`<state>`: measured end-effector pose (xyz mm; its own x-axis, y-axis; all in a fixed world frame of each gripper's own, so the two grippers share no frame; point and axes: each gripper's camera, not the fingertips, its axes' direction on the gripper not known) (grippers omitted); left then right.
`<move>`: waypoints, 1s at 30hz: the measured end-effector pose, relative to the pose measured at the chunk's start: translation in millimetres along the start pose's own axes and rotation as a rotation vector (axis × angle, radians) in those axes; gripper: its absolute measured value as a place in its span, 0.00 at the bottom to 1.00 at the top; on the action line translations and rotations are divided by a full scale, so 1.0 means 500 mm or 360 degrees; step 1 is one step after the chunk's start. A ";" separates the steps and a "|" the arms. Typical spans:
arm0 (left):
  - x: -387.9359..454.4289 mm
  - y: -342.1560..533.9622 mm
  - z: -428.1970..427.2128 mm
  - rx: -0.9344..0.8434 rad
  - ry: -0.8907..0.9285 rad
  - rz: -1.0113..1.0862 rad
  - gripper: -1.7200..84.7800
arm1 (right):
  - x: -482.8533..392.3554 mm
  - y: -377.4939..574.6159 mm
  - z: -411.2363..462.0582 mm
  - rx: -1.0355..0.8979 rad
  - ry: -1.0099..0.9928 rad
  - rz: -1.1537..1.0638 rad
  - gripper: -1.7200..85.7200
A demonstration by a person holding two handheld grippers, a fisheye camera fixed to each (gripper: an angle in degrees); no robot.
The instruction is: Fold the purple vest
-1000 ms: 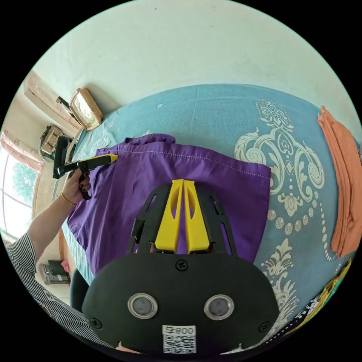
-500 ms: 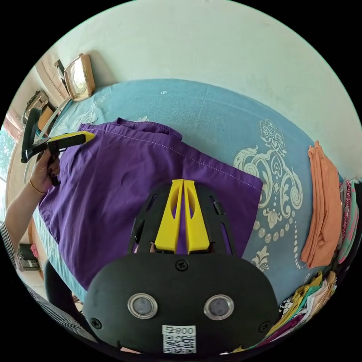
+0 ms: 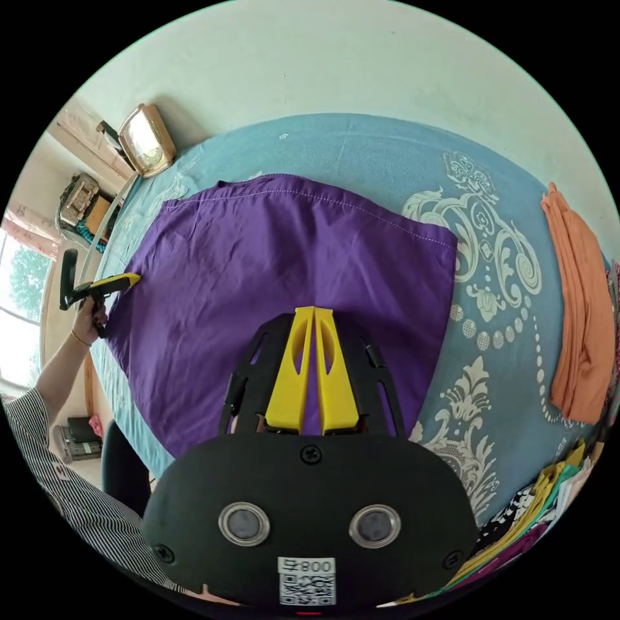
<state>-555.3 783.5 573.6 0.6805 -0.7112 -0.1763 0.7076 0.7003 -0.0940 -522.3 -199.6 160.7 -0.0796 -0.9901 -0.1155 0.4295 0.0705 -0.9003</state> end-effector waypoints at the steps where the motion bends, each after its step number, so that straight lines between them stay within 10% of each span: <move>1: 0.009 0.026 -0.029 0.0048 -0.0044 0.0040 0.02 | 0.005 0.010 -0.011 0.0015 0.0000 0.0009 0.02; 11: -0.039 0.301 -0.116 -0.0099 -0.0286 0.0079 0.02 | -0.033 0.261 -0.063 -0.0056 -0.0003 -0.0144 0.02; 30: -0.329 0.567 -0.273 0.0189 0.0340 -0.0464 0.11 | 0.277 0.626 -0.228 0.0368 -0.0424 0.0601 0.11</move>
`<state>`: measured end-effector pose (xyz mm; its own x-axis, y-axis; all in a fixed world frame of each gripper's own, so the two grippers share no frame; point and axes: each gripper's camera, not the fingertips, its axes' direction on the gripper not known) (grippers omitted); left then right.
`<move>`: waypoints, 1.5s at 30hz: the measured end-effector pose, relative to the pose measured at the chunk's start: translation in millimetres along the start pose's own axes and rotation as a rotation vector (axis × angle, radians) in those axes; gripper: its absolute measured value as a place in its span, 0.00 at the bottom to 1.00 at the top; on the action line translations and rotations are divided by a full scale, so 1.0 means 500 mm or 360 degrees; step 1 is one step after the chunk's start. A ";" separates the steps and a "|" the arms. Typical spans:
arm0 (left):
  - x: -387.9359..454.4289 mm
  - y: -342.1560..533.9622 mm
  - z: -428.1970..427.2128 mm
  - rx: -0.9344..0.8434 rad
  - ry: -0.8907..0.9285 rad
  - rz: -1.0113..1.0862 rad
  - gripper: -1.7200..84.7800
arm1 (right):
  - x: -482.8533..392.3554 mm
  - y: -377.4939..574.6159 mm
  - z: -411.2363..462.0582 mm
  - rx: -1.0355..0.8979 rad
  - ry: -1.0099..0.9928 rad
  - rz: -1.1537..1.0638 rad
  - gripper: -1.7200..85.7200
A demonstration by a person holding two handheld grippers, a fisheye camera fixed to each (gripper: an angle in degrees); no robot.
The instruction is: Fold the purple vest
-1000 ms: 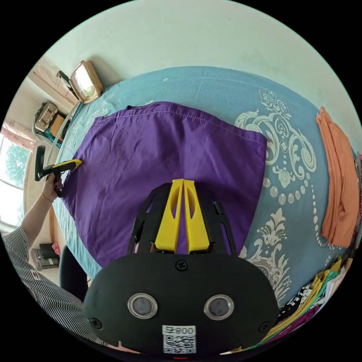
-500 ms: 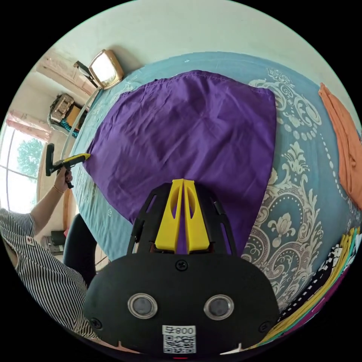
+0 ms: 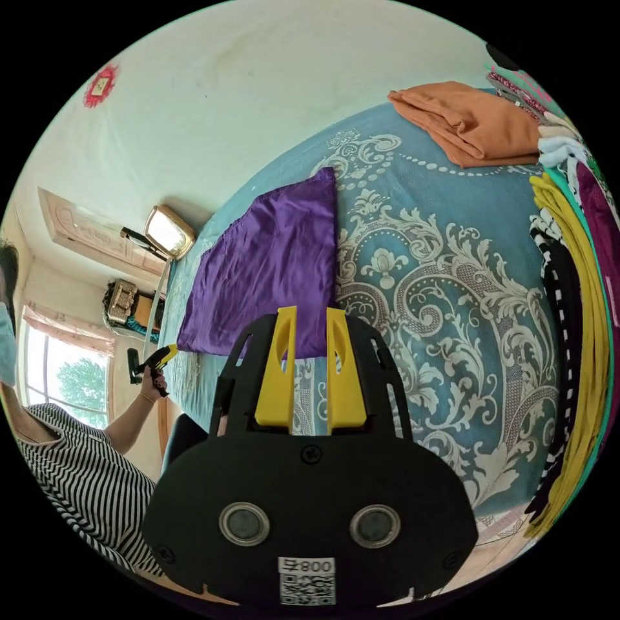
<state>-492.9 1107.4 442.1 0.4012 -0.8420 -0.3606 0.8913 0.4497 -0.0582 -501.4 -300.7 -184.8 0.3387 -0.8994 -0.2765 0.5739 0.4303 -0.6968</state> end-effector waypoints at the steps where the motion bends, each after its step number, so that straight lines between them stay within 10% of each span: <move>1: -0.004 0.002 -0.004 0.0001 -0.0001 0.0004 0.10 | 0.019 0.011 -0.011 0.0011 -0.0012 0.0026 0.11; 20: -0.099 -0.045 -0.112 -0.0180 0.0178 -0.0030 0.04 | 0.105 0.022 -0.012 -0.0337 -0.0238 0.0034 0.03; 28: -0.010 -0.025 -0.197 0.0172 0.0139 -0.0028 0.03 | 0.107 0.054 -0.094 -0.0010 -0.0272 0.0265 0.03; 45: 0.454 -0.160 0.066 -0.0367 -0.0386 0.0661 0.02 | -0.428 0.035 0.182 -0.0413 0.0529 -0.0894 0.02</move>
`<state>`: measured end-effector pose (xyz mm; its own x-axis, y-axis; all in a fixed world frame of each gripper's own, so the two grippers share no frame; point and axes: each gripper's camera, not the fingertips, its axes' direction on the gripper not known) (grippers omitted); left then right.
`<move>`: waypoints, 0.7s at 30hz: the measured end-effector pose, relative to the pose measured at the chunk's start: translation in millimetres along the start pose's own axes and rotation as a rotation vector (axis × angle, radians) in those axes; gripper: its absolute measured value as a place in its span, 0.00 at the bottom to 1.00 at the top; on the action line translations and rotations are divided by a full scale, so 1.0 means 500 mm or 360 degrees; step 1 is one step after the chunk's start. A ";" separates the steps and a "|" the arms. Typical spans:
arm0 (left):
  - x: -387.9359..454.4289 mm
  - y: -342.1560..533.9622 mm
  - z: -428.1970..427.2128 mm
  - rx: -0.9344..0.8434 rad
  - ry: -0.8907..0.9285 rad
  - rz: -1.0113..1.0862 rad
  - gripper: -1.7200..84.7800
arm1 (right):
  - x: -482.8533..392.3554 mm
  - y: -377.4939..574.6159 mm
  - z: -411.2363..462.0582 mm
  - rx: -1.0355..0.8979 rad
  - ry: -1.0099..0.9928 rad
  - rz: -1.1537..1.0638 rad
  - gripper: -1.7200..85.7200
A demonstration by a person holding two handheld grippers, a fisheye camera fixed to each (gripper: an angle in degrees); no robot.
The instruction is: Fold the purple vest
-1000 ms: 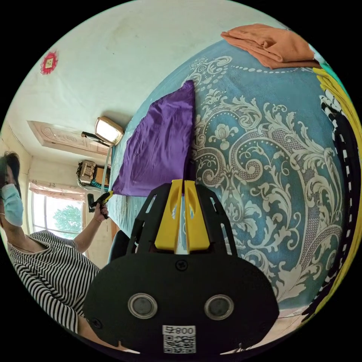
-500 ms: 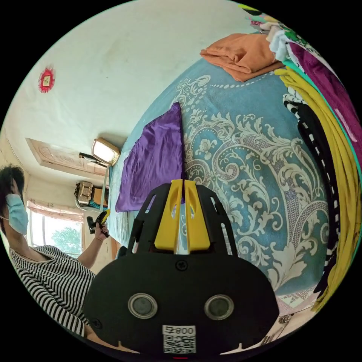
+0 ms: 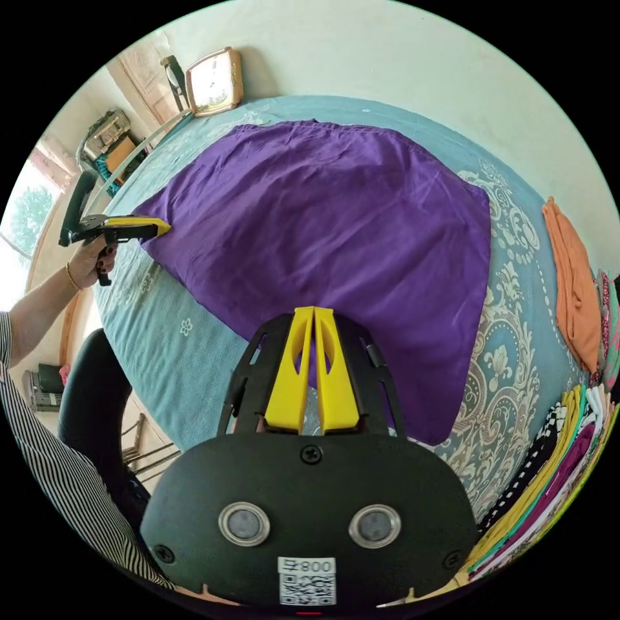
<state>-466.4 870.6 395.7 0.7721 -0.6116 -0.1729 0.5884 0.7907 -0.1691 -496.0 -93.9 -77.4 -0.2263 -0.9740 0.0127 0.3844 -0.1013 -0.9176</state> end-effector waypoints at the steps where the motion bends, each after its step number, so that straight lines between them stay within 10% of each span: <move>1: 0.008 -0.019 -0.016 0.0026 0.0013 -0.0029 0.02 | -0.002 0.002 -0.003 0.0016 -0.0031 0.0001 0.02; 21: 0.198 -0.499 -0.071 0.0074 -0.0232 0.0098 0.02 | 0.063 -0.210 -0.003 0.0128 0.0105 0.0272 0.02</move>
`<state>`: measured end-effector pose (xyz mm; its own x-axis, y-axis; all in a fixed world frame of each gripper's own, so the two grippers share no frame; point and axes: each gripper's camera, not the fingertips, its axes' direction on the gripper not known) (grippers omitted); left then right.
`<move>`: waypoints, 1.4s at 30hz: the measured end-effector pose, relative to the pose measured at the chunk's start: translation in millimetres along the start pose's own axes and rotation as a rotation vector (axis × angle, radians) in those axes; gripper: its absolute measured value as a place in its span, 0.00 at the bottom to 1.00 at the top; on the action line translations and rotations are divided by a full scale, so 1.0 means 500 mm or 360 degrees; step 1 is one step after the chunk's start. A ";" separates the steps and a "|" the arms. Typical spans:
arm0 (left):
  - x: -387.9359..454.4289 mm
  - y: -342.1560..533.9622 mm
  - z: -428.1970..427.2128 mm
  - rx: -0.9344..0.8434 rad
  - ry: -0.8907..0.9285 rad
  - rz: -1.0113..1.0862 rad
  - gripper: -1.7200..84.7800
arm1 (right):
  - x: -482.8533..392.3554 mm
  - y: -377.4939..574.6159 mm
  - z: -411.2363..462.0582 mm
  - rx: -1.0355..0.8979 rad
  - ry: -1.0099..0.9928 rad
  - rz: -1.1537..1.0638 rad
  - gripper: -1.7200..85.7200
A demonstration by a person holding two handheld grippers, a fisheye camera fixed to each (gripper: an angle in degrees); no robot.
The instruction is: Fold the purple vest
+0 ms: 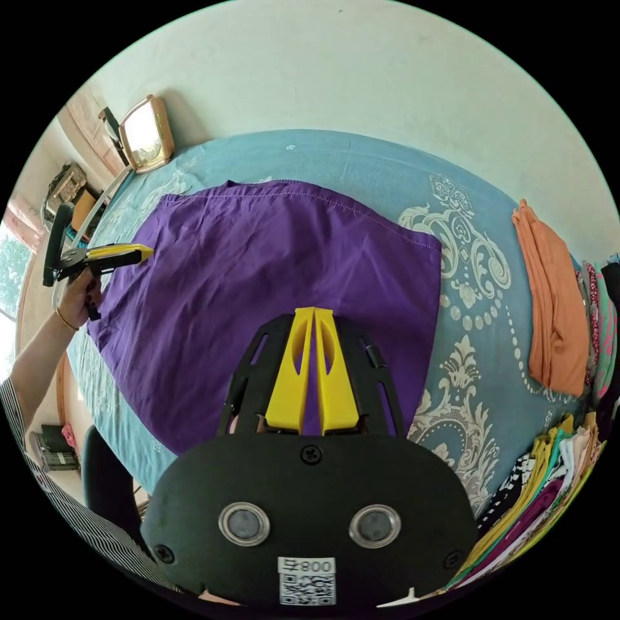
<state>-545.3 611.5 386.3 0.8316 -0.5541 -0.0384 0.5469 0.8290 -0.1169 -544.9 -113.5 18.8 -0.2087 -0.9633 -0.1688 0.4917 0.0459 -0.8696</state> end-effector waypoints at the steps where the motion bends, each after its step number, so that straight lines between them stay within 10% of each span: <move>1: 0.016 -0.018 0.011 -0.0074 -0.0029 0.0015 0.02 | -0.004 0.003 0.007 -0.0006 -0.0017 -0.0006 0.02; 27: 0.432 -0.038 -0.249 -0.0115 0.0174 -0.0027 0.03 | 0.134 0.542 0.049 -0.0053 -0.0463 0.0540 0.02; 42: 0.863 -0.171 -0.366 -0.0075 0.0492 0.0575 0.09 | 0.276 0.755 0.143 0.0219 -0.0885 0.1018 0.11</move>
<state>-250.9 287.5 198.3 0.8960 -0.2339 -0.3775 0.2174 0.9723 -0.0864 -327.6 -247.9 -299.6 0.5706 -0.7545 -0.3243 0.4791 0.6265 -0.6148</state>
